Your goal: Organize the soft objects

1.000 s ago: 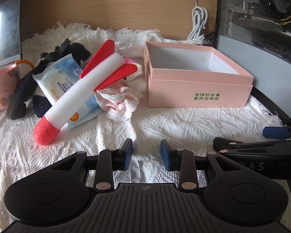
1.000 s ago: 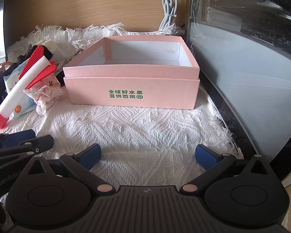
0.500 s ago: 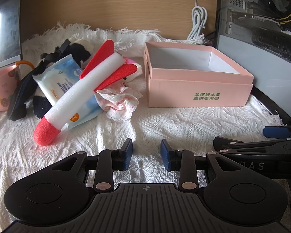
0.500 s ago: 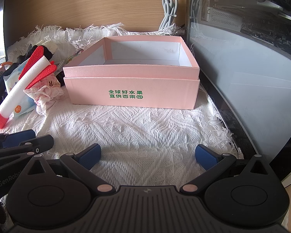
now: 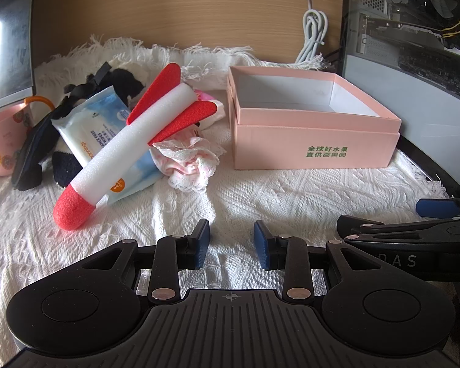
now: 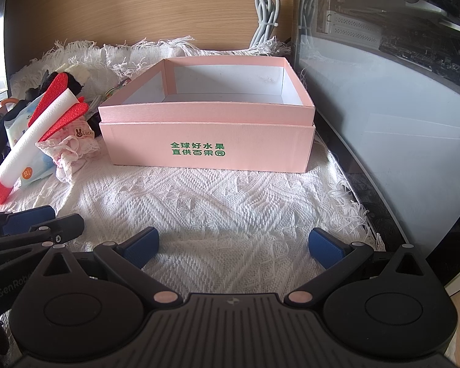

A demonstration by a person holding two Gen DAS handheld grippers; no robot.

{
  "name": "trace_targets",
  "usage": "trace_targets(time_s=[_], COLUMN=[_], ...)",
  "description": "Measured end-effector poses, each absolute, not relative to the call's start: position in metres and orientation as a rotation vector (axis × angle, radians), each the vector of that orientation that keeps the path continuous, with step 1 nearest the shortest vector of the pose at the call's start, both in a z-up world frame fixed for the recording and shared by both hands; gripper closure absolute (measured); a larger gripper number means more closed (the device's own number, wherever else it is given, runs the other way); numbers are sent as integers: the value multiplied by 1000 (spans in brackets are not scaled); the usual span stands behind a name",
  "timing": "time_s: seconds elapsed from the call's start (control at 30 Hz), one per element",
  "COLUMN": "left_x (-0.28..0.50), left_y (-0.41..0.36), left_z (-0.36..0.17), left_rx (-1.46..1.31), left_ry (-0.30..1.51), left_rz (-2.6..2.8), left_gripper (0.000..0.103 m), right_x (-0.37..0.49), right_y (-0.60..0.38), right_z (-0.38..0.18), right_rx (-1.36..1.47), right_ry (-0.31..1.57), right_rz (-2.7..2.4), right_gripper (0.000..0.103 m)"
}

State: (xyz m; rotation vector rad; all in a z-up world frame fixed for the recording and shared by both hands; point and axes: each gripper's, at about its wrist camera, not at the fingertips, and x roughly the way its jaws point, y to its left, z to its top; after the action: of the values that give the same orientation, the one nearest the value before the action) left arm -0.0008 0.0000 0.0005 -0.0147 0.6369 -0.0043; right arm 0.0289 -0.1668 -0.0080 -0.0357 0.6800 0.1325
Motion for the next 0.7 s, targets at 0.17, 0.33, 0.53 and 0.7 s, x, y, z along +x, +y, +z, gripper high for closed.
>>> trace_targets(time_s=[0.17, 0.33, 0.53, 0.7], left_x=[-1, -1, -1, -1], left_y=[0, 0, 0, -1], left_z=[0, 0, 0, 1], left_rx=[-14, -13, -13, -13], left_ry=[637, 637, 637, 637], left_rz=[-4, -4, -4, -4], left_gripper=[68, 68, 68, 68], right_x=[29, 28, 29, 28], right_y=[-168, -167, -167, -167], right_z=[-8, -8, -9, -9], right_rx=[-34, -36, -39, -41], right_ry=[680, 680, 677, 676], right_rz=[137, 141, 139, 138], right_gripper=[0, 0, 0, 0])
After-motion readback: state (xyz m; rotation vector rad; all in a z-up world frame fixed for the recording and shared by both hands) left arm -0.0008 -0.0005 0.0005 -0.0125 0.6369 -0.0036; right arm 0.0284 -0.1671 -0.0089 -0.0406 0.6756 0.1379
